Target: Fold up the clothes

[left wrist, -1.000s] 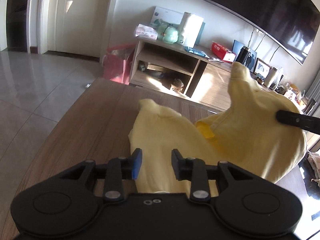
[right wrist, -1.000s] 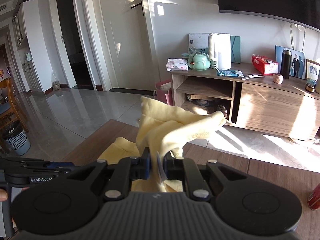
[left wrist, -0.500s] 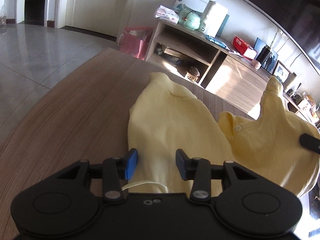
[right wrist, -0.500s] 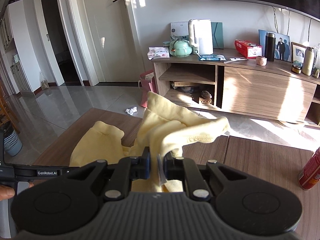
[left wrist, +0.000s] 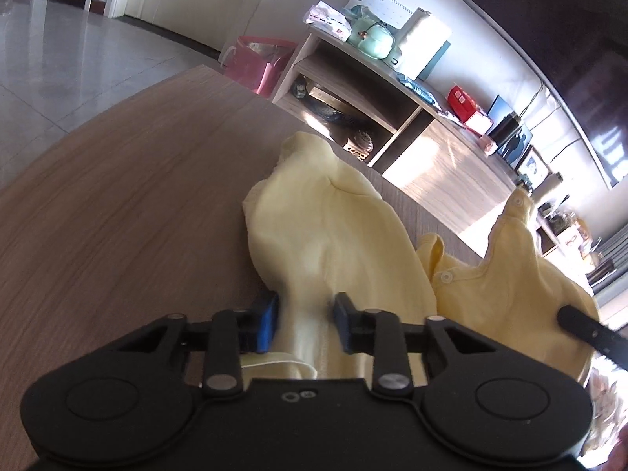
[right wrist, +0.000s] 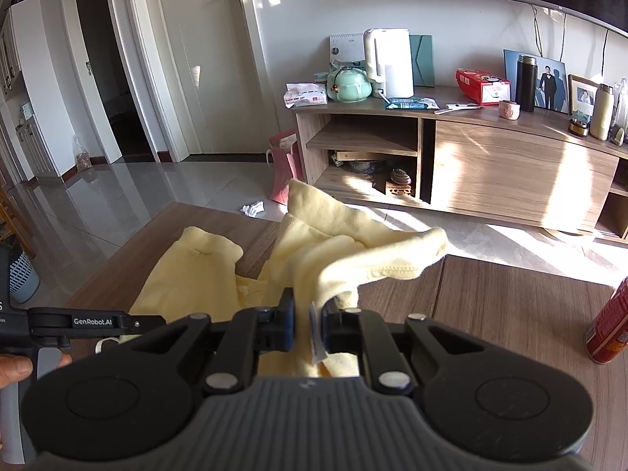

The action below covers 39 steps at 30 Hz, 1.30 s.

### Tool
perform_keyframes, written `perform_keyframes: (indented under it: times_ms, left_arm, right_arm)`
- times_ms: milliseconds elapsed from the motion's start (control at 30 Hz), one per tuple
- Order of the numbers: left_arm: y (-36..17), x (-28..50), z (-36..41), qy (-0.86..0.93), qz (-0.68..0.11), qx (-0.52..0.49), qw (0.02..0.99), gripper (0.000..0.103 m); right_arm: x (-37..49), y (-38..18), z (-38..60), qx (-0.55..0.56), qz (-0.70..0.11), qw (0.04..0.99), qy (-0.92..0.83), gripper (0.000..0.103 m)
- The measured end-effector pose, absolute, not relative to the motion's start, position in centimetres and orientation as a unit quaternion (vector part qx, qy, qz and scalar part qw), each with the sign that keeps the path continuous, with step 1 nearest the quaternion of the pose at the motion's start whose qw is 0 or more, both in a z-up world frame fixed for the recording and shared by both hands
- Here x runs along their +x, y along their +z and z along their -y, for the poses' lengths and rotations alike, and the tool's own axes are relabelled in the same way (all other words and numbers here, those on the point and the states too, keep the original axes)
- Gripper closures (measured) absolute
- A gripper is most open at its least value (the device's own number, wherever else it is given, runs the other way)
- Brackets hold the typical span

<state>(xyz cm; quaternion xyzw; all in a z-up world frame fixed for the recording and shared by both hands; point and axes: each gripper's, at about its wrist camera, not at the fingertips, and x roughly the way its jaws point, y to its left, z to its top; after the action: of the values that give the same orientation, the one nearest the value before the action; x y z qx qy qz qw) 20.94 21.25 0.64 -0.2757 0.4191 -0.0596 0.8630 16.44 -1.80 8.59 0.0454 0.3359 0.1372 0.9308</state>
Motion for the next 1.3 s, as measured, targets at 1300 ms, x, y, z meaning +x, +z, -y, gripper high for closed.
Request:
perform_keyframes:
  times_ms: [1300]
  left_arm:
    - [5.7, 23.0, -27.3, 0.036, -0.338, -0.054, 0.939, 0.080]
  right_arm:
    - [23.1, 5.0, -9.1, 0.033, -0.366, 0.919, 0.142, 0.083]
